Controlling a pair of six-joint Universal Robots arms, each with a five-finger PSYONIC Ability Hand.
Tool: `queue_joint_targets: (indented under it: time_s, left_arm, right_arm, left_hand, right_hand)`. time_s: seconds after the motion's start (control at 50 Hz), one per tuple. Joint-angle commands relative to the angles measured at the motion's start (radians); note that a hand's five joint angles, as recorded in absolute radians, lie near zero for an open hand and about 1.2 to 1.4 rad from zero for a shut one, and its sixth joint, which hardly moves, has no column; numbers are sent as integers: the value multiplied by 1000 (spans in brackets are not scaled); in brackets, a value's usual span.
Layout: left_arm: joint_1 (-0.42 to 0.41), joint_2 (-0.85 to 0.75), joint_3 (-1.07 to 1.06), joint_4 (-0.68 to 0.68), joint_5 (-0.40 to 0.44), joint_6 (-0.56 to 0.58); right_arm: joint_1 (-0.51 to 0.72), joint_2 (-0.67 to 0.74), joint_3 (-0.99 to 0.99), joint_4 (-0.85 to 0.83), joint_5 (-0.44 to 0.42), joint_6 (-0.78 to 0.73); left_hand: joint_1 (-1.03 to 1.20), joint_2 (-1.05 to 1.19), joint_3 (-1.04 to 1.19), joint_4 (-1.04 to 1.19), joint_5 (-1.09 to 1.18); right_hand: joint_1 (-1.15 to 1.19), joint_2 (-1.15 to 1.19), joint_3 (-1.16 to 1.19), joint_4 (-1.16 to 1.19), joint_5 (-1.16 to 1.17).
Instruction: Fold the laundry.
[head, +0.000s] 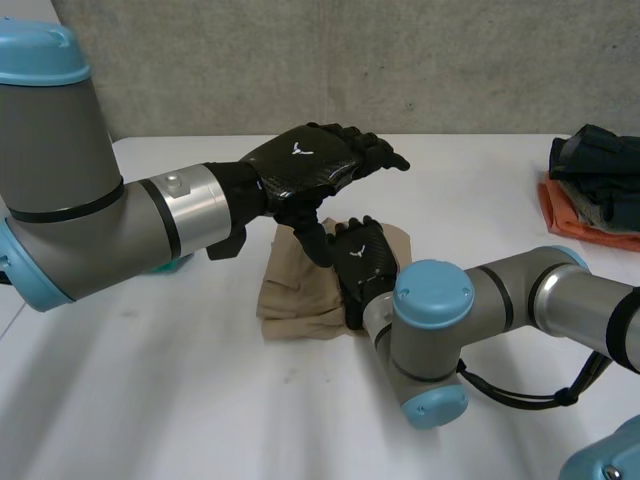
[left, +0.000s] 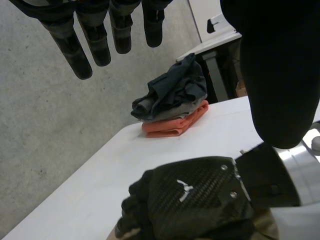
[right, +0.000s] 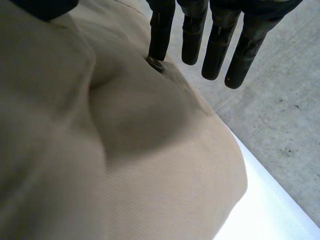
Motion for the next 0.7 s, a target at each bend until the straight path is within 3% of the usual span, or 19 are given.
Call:
queue_joint_targets:
  time_s: [0.02, 0.08, 0.14, 0.22, 0.28, 0.36, 0.4, 0.42, 0.44, 0.56, 0.7]
  left_arm:
    - [5, 1, -6, 1, 1, 0]
    - [5, 4, -6, 1, 1, -1]
    - [3, 2, -7, 1, 1, -1]
    - [3, 4, -7, 1, 1, -5]
    - [3, 4, -7, 1, -1, -5]
    - [2, 5, -7, 1, -1, -5]
    - [2, 5, -7, 1, -1, -6]
    - [2, 5, -9, 1, -1, -6]
    - [2, 5, -9, 1, -1, -6]
    - [3, 7, -12, 1, -3, -6]
    - [26, 50, -29, 1, -4, -6]
  right_arm:
    - [-26, 22, -57, 4, 0, 1]
    - [-38, 47, -95, 26, -2, 1]
    - [-43, 55, -127, 43, -5, 4]
    - [-44, 53, -141, 43, -8, 3]
    - [-44, 55, -149, 47, -8, 3]
    - [-52, 72, -173, 61, -28, 3]
    - [-60, 82, -183, 72, -38, 3]
    - [-66, 93, -196, 87, -49, 3]
    - [-67, 96, -204, 95, -52, 4]
    - [-97, 79, -224, 113, -52, 7]
    - [-204, -68, -154, 115, -72, 27]
  left_hand:
    - [42, 23, 11, 19, 21]
    - [42, 23, 11, 19, 21]
    - [42, 23, 11, 19, 21]
    - [45, 26, 14, 22, 24]
    - [48, 29, 17, 25, 27]
    - [48, 29, 17, 25, 27]
    - [48, 29, 17, 25, 27]
    - [48, 29, 17, 25, 27]
    - [48, 29, 17, 25, 27]
    - [51, 32, 20, 28, 30]
    - [60, 41, 29, 36, 39]
  right_hand:
    - [87, 64, 75, 78, 85]
    - [210, 187, 198, 201, 208]
    - [492, 469, 480, 483, 490]
    - [469, 446, 458, 461, 467]
    - [278, 255, 267, 270, 277]
    - [339, 316, 328, 331, 338]
    - [518, 494, 506, 509, 516]
    - [937, 914, 926, 929, 936]
    - [1042, 1019, 1031, 1034, 1041]
    - [1043, 1020, 1032, 1035, 1042]
    - [1043, 1020, 1032, 1035, 1042]
